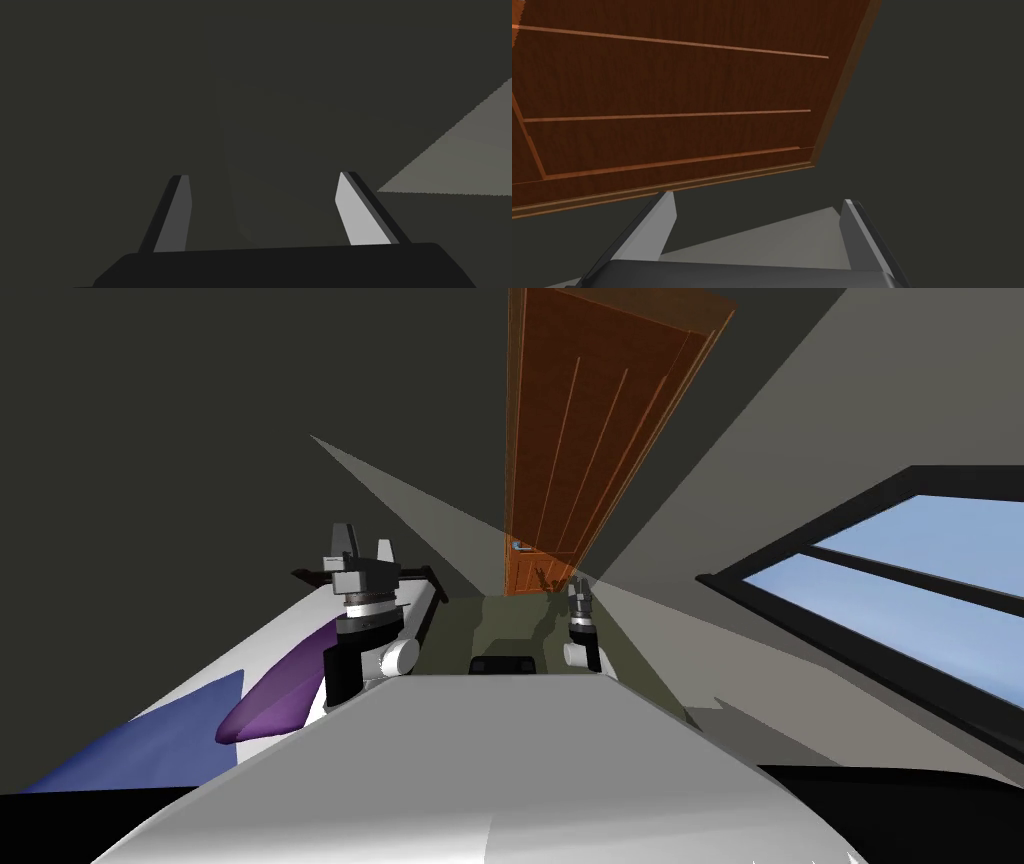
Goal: Pull the door open
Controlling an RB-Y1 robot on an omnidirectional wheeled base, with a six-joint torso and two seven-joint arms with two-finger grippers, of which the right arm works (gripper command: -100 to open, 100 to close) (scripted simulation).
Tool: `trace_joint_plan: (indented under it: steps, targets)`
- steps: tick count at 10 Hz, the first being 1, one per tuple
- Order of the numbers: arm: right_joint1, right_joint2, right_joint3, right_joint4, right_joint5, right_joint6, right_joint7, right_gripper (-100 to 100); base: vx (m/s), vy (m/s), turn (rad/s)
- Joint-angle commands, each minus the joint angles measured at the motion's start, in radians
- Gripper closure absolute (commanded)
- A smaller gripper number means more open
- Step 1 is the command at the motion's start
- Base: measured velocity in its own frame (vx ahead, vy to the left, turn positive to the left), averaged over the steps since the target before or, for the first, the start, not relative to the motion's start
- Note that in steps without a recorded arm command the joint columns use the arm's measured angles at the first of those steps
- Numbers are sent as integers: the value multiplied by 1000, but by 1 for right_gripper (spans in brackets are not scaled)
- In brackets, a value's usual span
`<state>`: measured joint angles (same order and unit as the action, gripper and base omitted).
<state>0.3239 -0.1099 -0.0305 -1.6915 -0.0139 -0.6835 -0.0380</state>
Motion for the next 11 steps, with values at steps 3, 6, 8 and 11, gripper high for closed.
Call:
trace_joint_plan:
  steps: [3,6,8,11]
  targets:
    - [-46,-8,-12,117,-19,-13,2,-100,104,11,123]
    - [-84,-16,-23,209,-35,-24,3,-100,118,15,123]
    - [-109,-21,-30,269,-47,-32,3,-100,102,4,114]
    - [-135,-25,-37,342,-58,-40,3,-100,72,8,95]
